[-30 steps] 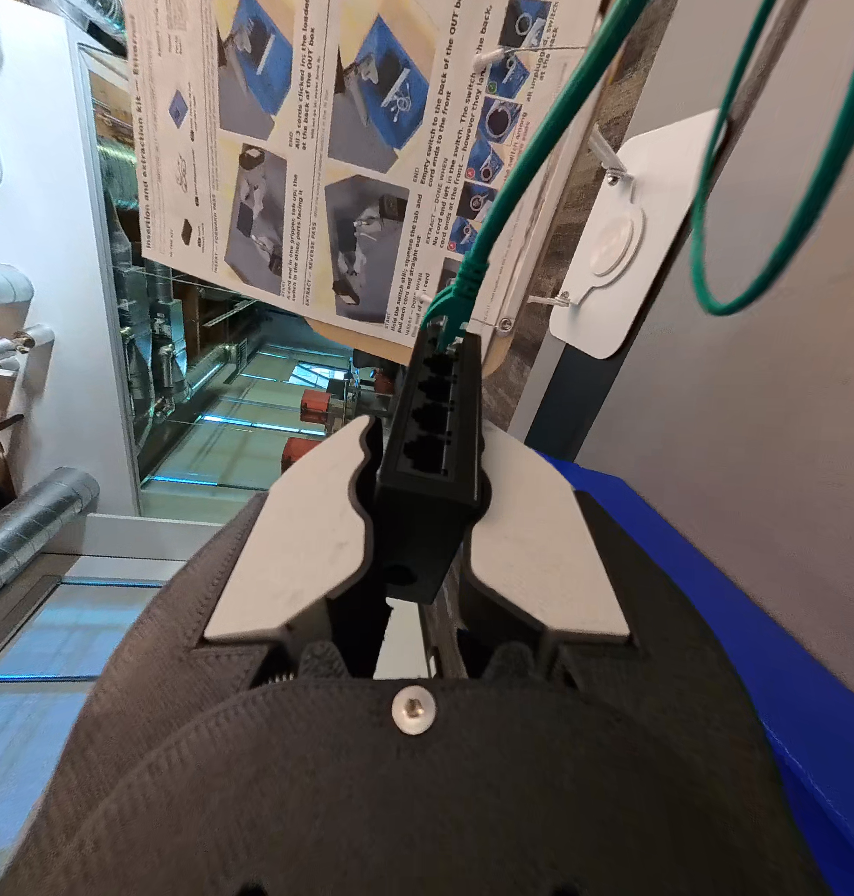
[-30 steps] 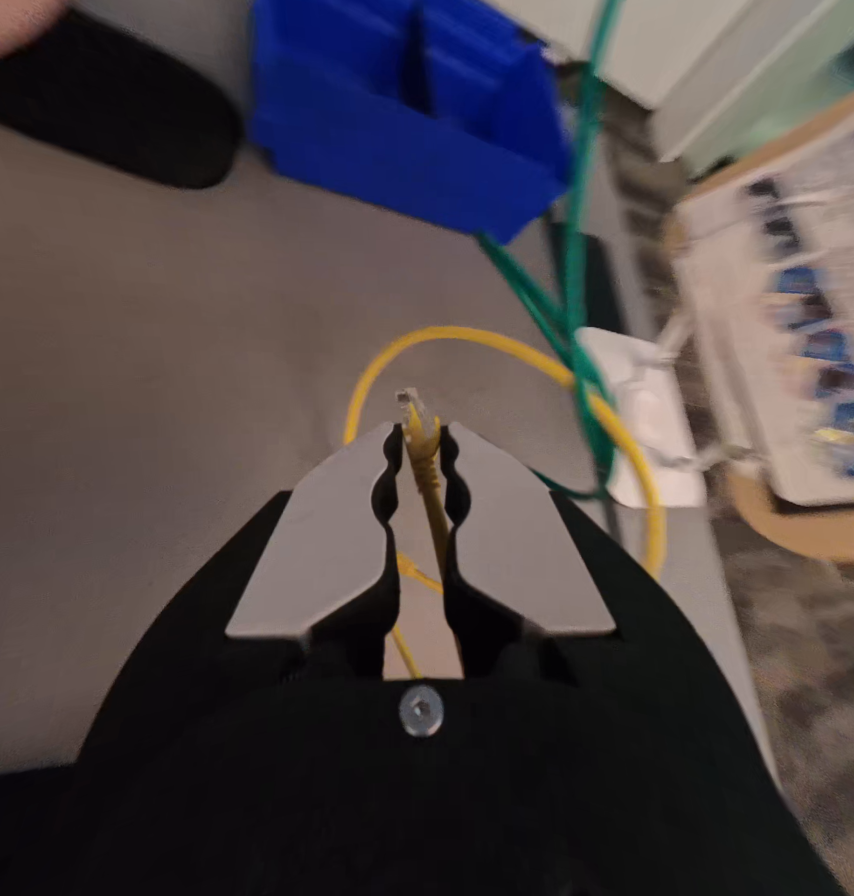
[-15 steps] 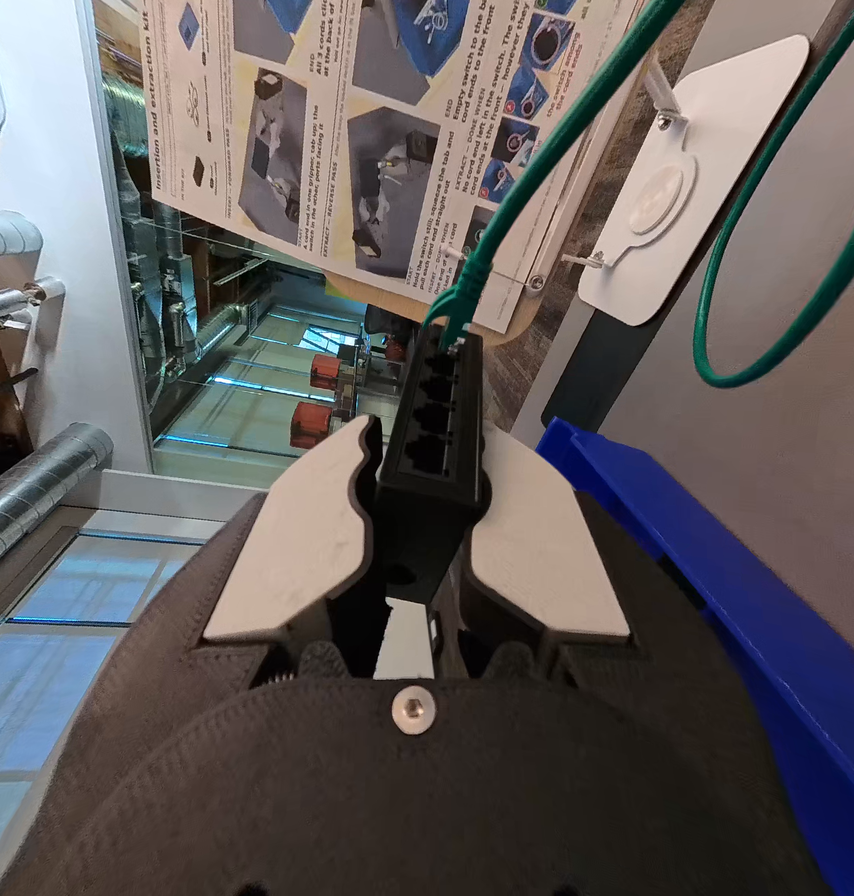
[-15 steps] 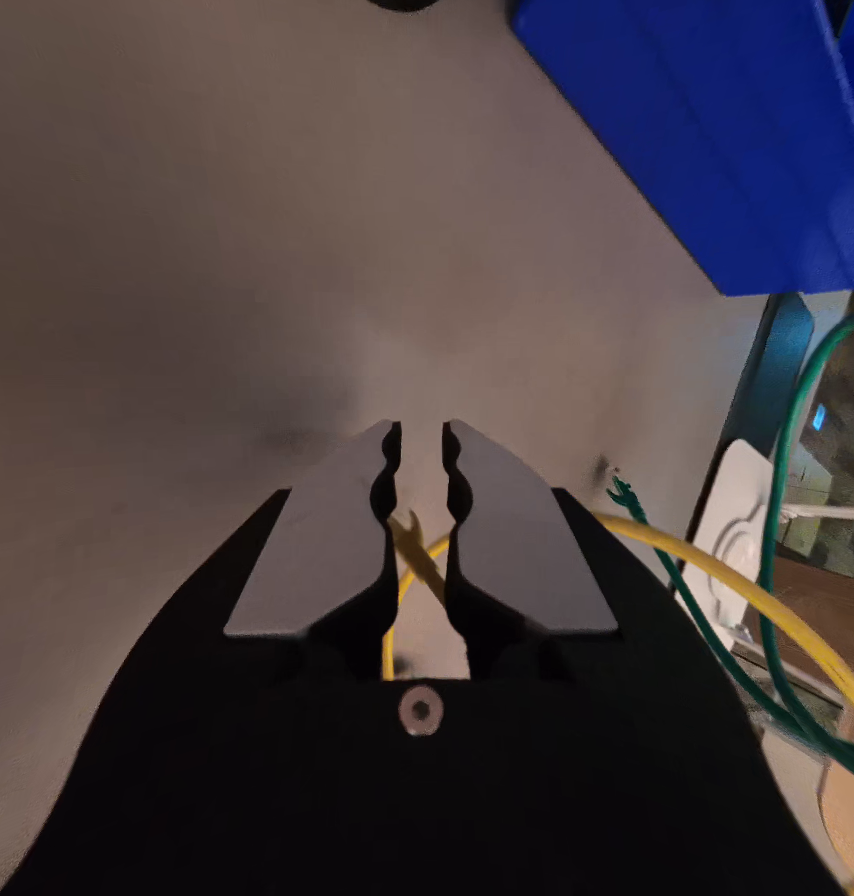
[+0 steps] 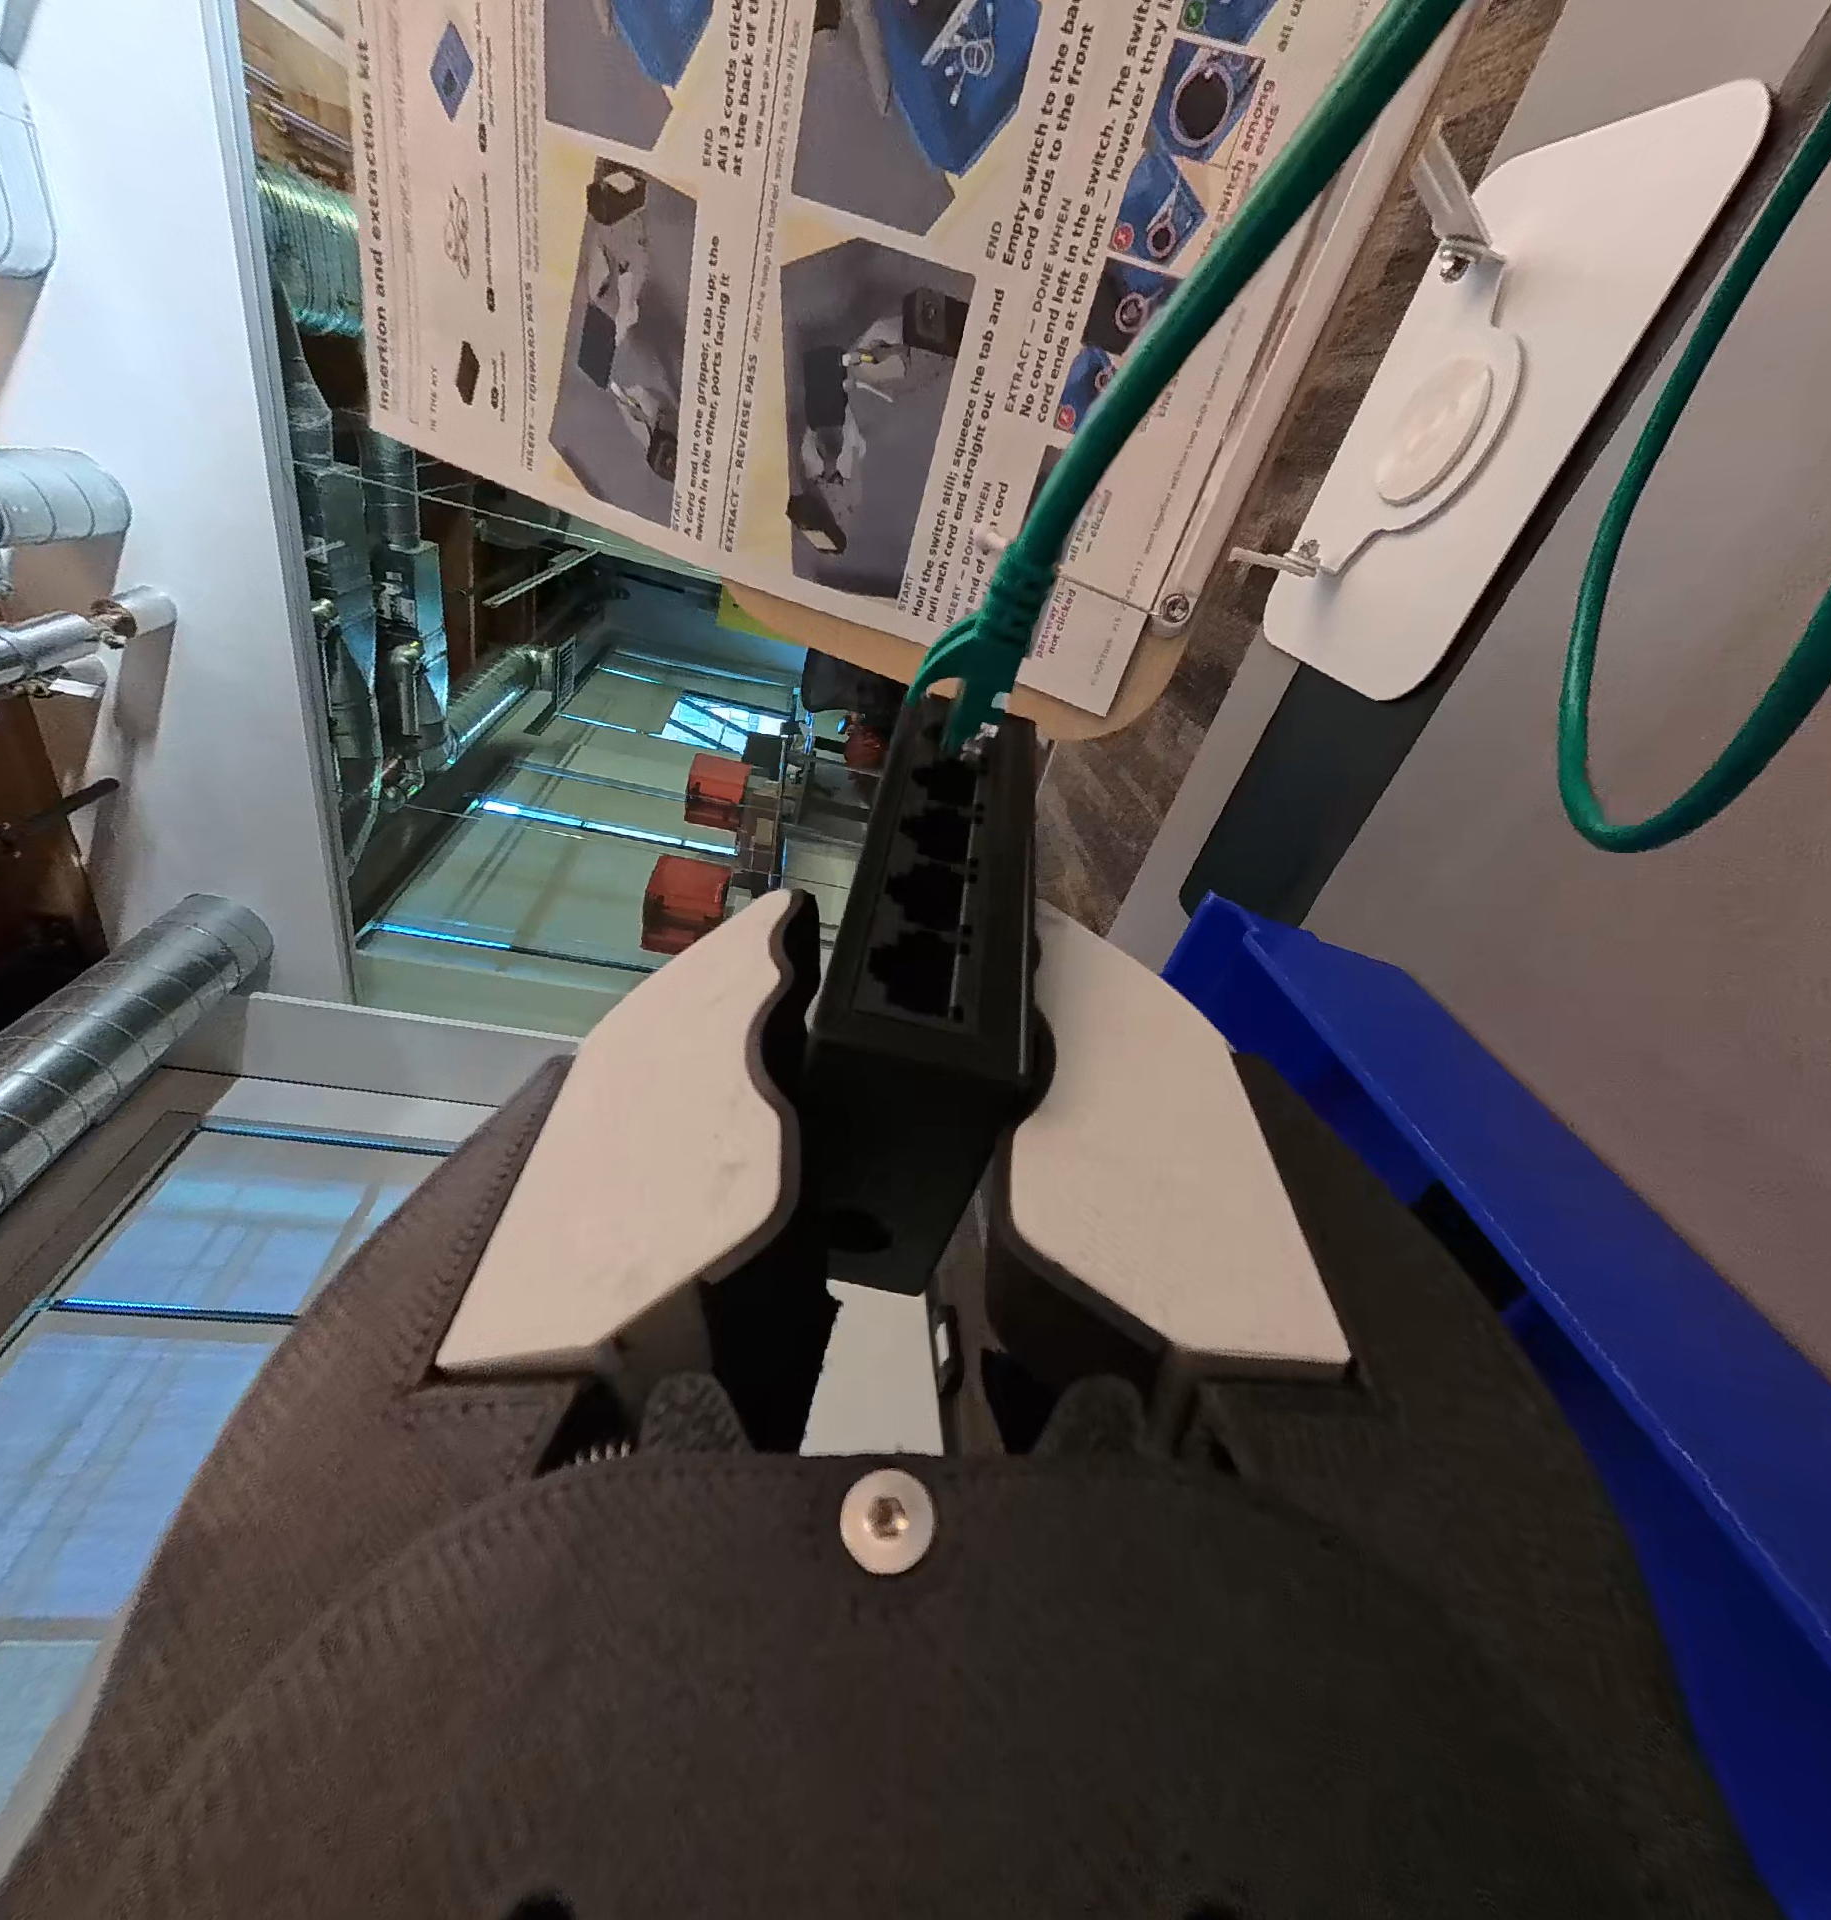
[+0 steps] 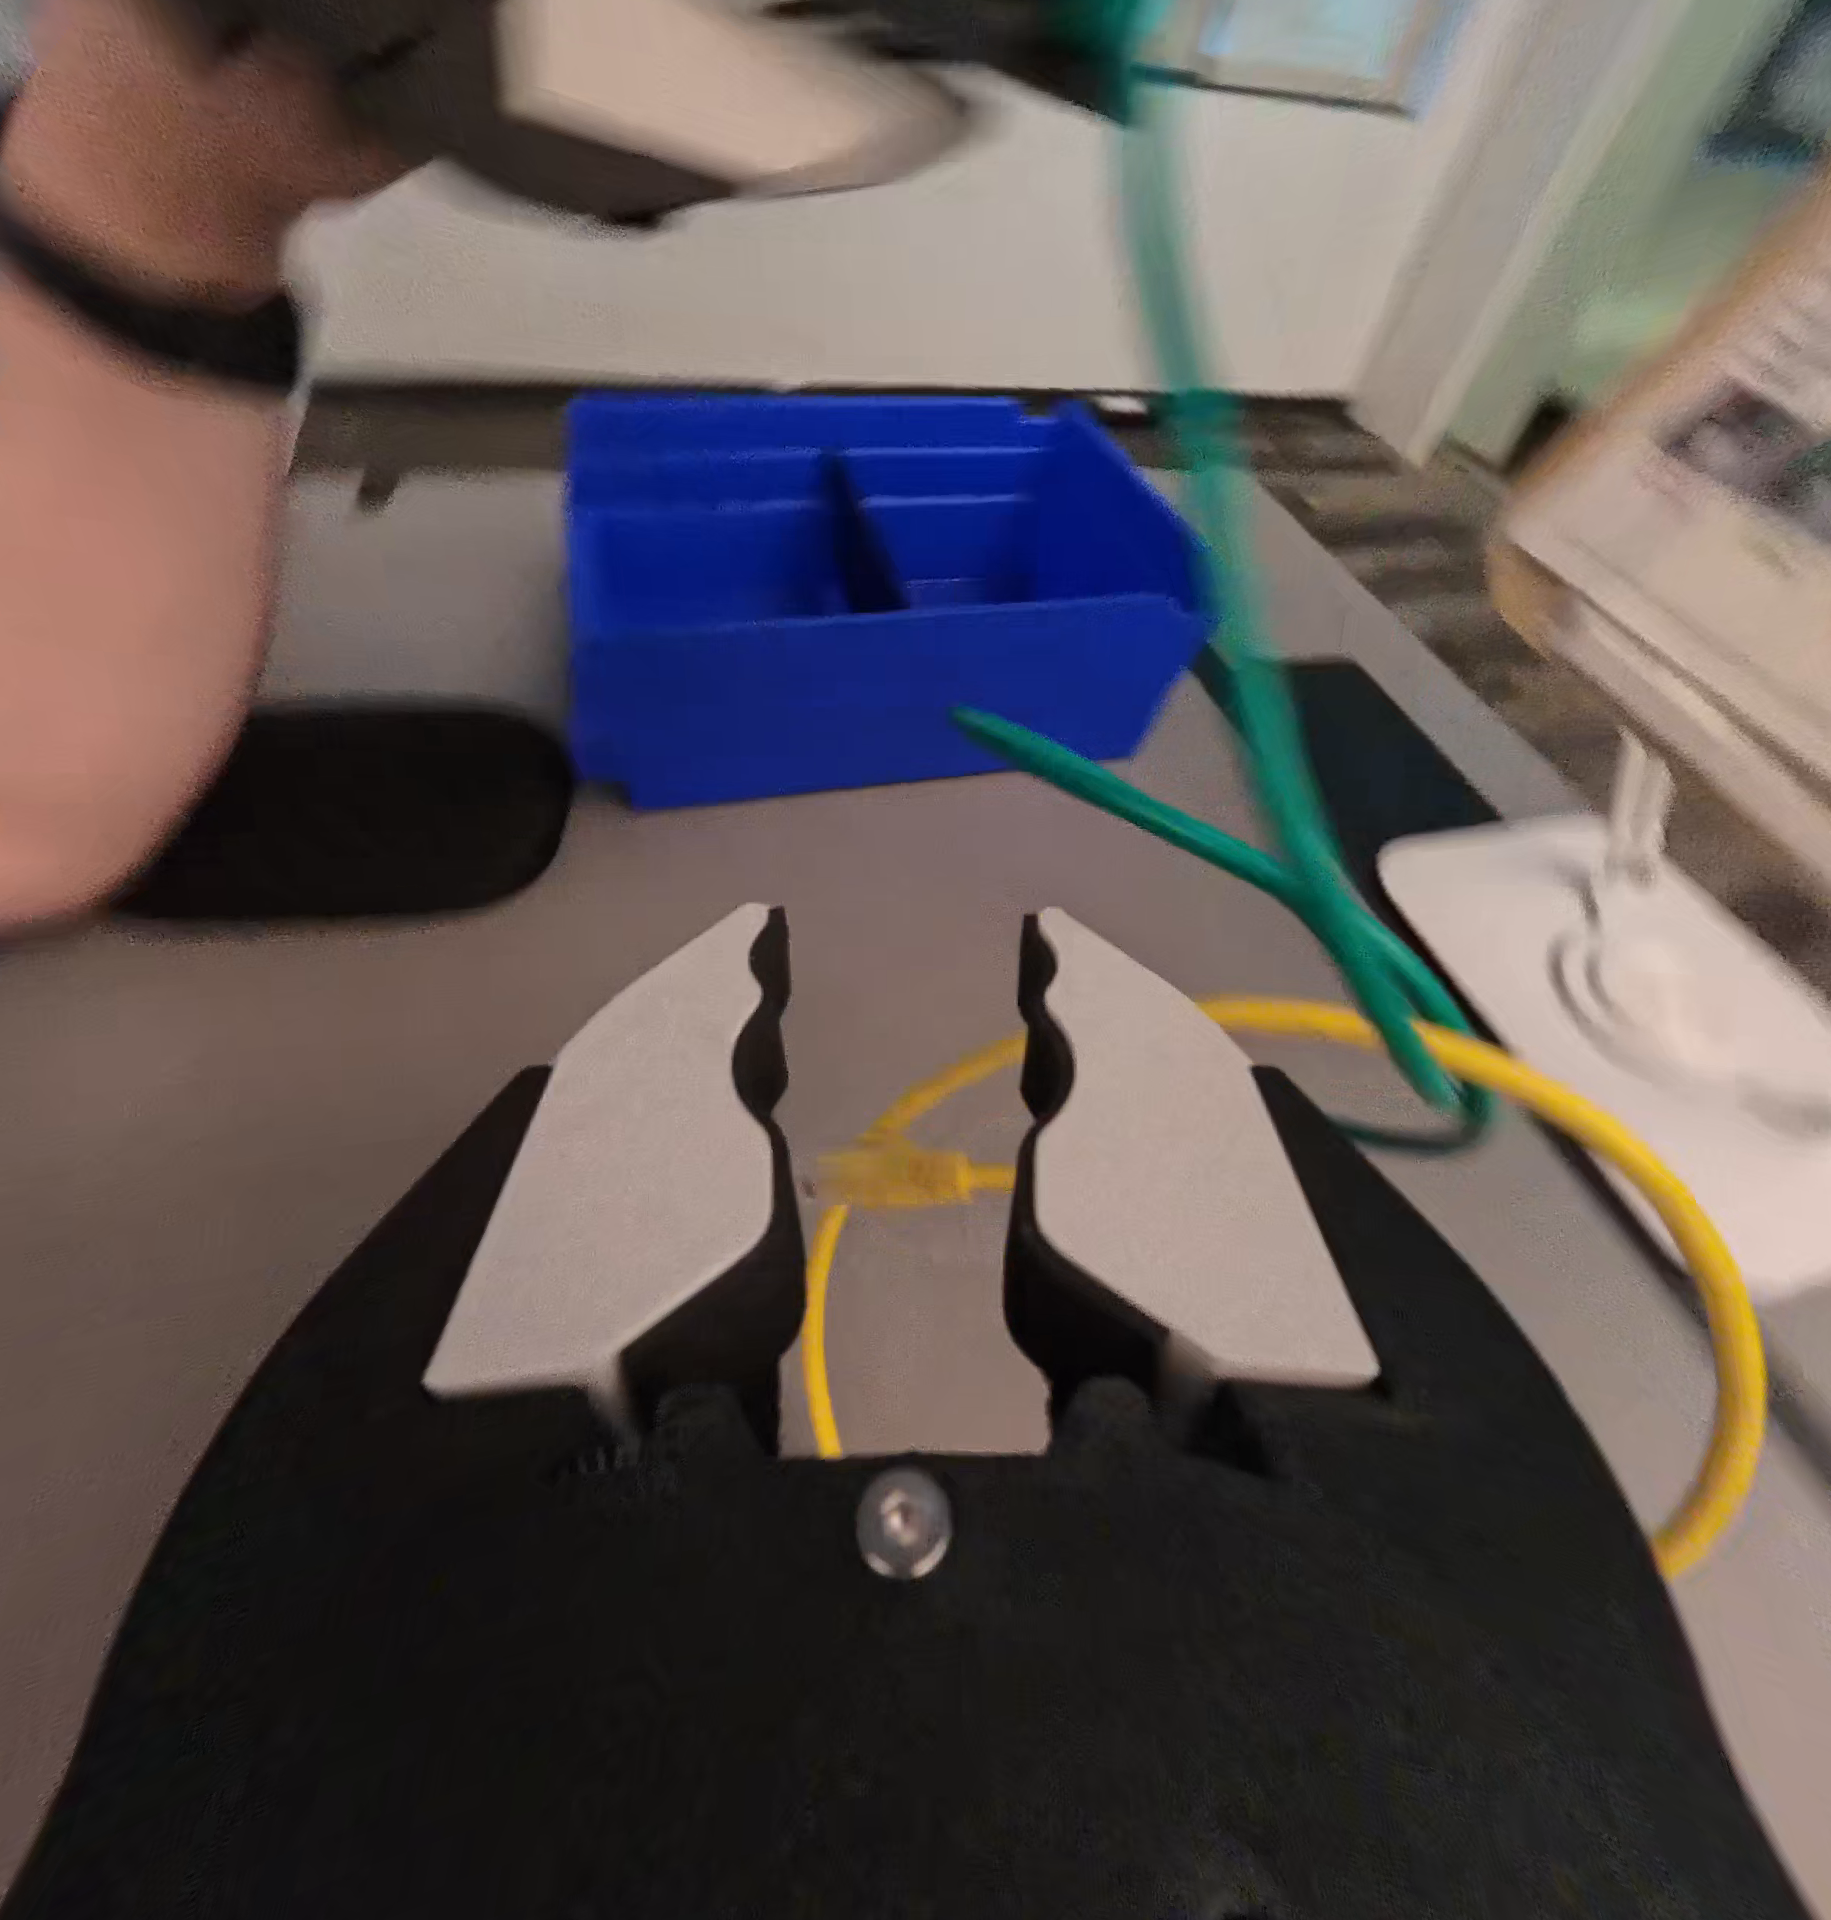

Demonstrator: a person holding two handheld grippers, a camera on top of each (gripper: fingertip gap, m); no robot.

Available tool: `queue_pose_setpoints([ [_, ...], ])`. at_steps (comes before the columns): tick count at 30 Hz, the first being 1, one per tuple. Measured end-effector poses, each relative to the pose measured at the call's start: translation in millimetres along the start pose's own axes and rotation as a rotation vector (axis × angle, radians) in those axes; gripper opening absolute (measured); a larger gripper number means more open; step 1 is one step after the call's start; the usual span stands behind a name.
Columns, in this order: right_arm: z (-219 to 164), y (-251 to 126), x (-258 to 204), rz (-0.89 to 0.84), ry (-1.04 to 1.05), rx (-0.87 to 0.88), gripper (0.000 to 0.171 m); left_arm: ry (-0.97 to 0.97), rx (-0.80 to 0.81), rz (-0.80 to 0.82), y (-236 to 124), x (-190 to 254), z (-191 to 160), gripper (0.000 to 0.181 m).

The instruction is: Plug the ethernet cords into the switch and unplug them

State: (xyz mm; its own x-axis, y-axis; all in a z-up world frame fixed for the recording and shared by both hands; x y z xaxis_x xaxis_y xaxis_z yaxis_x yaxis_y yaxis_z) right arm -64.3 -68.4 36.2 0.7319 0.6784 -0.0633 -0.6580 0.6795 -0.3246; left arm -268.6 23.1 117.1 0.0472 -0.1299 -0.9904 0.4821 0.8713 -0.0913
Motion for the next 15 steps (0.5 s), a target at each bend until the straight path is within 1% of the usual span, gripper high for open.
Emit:
queue_pose_setpoints([
  [1, 1, -5, 14, -0.045, 0.131, 0.025, 0.043, -0.001, -0.001, 0.004, -1, -1, 1, 0.033],
  [4, -4, -13, 38, -0.025, 0.476, 0.091, 0.041, -0.005, -0.005, 0.016, -5, -3, 6, 0.034],
  [6, -13, -9, 44, 0.05, 0.636, 0.061, 0.043, -0.011, -0.003, 0.023, -7, -4, 9, 0.033],
  [7, -17, -5, 45, 0.076, 0.677, 0.044, 0.044, -0.012, 0.001, 0.026, -8, -4, 11, 0.034],
  [9, -24, 4, 48, 0.047, 0.695, 0.033, 0.044, -0.006, 0.014, 0.029, -10, -4, 17, 0.033],
  [11, -30, 11, 49, -0.043, 0.658, 0.029, 0.045, -0.005, 0.023, 0.031, -12, -4, 22, 0.033],
  [13, -31, 14, 49, -0.102, 0.628, 0.075, 0.045, -0.004, 0.035, 0.034, -14, -3, 26, 0.033],
  [14, -31, 15, 49, -0.122, 0.621, 0.1, 0.043, -0.006, 0.04, 0.038, -15, -4, 28, 0.033],
  [15, -31, 15, 48, -0.119, 0.603, 0.108, 0.035, -0.012, 0.046, 0.039, -16, -4, 29, 0.033],
])
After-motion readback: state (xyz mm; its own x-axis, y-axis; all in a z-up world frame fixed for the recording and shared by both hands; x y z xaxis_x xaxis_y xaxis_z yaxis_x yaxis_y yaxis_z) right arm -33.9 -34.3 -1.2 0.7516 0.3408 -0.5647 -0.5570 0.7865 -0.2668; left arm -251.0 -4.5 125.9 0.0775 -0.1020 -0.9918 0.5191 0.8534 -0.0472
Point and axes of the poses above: each gripper's, where its closed fingertips meet, y out along the fingers, z out of its top, x = y × z across the jaws, the point moved 9 cm from there along -y, back along the fingers, and after that the axes turned 9 degrees about y, right-handed, at the moved point
